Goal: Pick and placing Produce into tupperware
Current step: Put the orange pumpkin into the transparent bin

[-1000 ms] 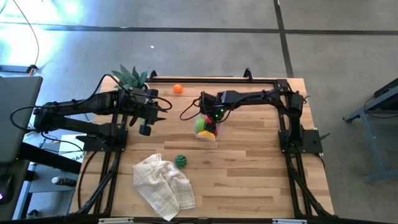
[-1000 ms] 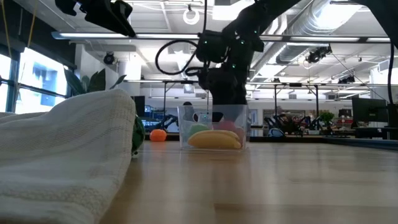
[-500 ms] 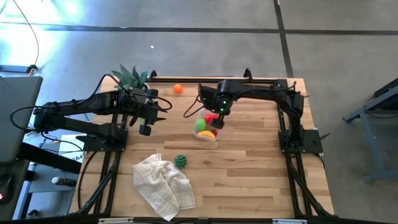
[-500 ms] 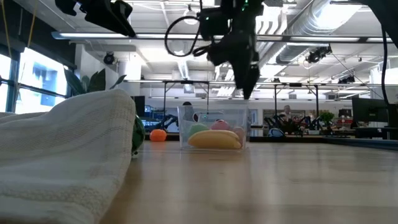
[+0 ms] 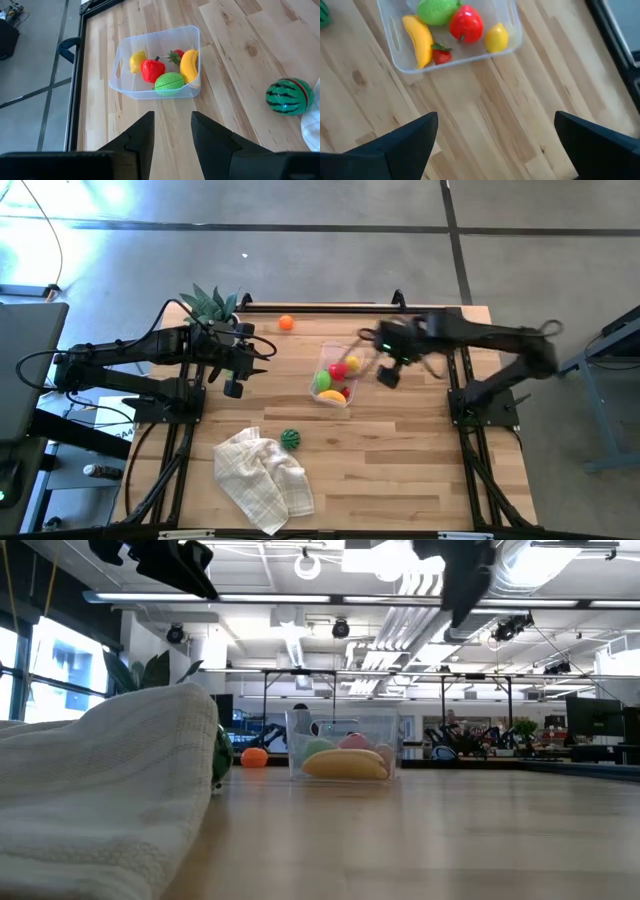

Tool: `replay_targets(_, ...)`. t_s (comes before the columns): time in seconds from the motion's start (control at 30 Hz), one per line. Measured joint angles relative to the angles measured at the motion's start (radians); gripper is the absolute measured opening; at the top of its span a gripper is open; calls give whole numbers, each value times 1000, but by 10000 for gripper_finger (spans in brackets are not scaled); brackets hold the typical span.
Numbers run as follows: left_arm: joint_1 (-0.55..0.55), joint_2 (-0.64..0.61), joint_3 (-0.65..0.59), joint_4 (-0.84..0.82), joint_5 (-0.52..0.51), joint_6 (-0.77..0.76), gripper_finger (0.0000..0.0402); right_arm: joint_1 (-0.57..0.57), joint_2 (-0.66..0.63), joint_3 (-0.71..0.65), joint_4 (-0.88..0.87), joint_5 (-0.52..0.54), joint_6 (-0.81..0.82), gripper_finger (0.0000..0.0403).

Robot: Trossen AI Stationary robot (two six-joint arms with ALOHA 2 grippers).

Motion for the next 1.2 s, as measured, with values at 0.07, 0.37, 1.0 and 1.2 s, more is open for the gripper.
replay_targets(0.07, 0, 0, 0, 0, 0, 0, 117, 33, -102, -97, 44, 26, 33, 390)
replay_targets(0.37, 0, 0, 0, 0, 0, 0, 117, 109, -477, -412, 263, 6, 11, 370)
replay_targets(1.0, 0, 0, 0, 0, 0, 0, 117, 115, -683, -502, 300, 68, -197, 199)
replay_targets(1.2, 0, 0, 0, 0, 0, 0, 117, 115, -694, -501, 266, 76, -223, 167)
